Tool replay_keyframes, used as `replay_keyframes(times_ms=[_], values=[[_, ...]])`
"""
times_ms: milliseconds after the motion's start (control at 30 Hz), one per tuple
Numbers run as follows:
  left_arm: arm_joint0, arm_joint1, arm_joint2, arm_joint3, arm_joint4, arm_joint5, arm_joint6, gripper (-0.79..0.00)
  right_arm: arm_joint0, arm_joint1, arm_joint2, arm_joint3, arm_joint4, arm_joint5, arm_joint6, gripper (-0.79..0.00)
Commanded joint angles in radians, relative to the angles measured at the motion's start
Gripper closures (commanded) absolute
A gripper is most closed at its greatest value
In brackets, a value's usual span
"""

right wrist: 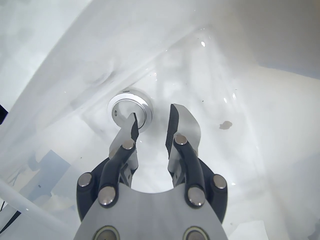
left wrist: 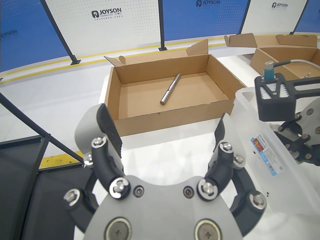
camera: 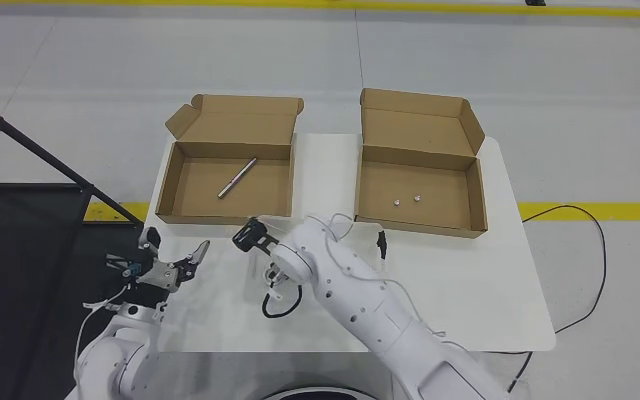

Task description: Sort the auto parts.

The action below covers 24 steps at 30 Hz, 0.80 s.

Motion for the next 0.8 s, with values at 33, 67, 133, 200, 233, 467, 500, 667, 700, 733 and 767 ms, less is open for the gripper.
replay_keyframes(times_ms=[33, 67, 133, 200, 233, 467, 500, 667, 700, 733, 767], values=[[0.002, -0.001, -0.003, 0.0, -0.003, 0.002, 0.0, -0.785, 0.015, -0.008, -0.011, 0.028, 0.014, -0.008, -0.003, -0.135], [0.002, -0.001, -0.004, 0.001, -0.004, 0.002, 0.0, -0.785, 0.02, -0.01, -0.013, 0.037, 0.018, -0.009, -0.005, -0.083], [0.003, -0.001, -0.007, 0.002, -0.007, 0.002, 0.001, -0.785, 0.03, -0.015, -0.018, 0.053, 0.024, -0.008, -0.007, 0.0], [0.003, -0.001, -0.01, 0.003, -0.01, 0.002, 0.0, -0.785, 0.04, -0.018, -0.019, 0.059, 0.024, 0.001, -0.009, 0.0], [0.004, -0.001, -0.011, 0.002, -0.01, 0.001, 0.0, -0.785, 0.045, -0.018, -0.018, 0.058, 0.018, 0.01, -0.009, 0.0], [0.001, -0.002, -0.011, 0.001, -0.013, -0.008, -0.001, -0.785, 0.038, 0.003, 0.039, -0.081, -0.032, 0.018, 0.003, 0.0], [0.0, -0.002, -0.011, 0.001, -0.013, -0.008, -0.001, -0.785, 0.031, 0.01, 0.055, -0.109, -0.034, 0.001, 0.007, 0.0], [0.001, -0.003, -0.01, 0.001, -0.014, -0.011, 0.005, -0.785, 0.002, 0.038, 0.133, -0.236, -0.034, -0.083, 0.013, 0.0], [0.003, -0.003, -0.011, 0.002, -0.015, -0.009, 0.007, -0.785, 0.0, 0.042, 0.147, -0.252, -0.032, -0.088, 0.009, 0.0], [0.004, -0.003, -0.012, 0.002, -0.018, -0.008, 0.01, -0.785, 0.001, 0.044, 0.159, -0.264, -0.026, -0.084, -0.002, 0.0], [0.007, -0.004, -0.013, 0.003, -0.021, -0.008, 0.012, -0.785, 0.003, 0.044, 0.173, -0.271, -0.009, -0.075, -0.023, 0.0]])
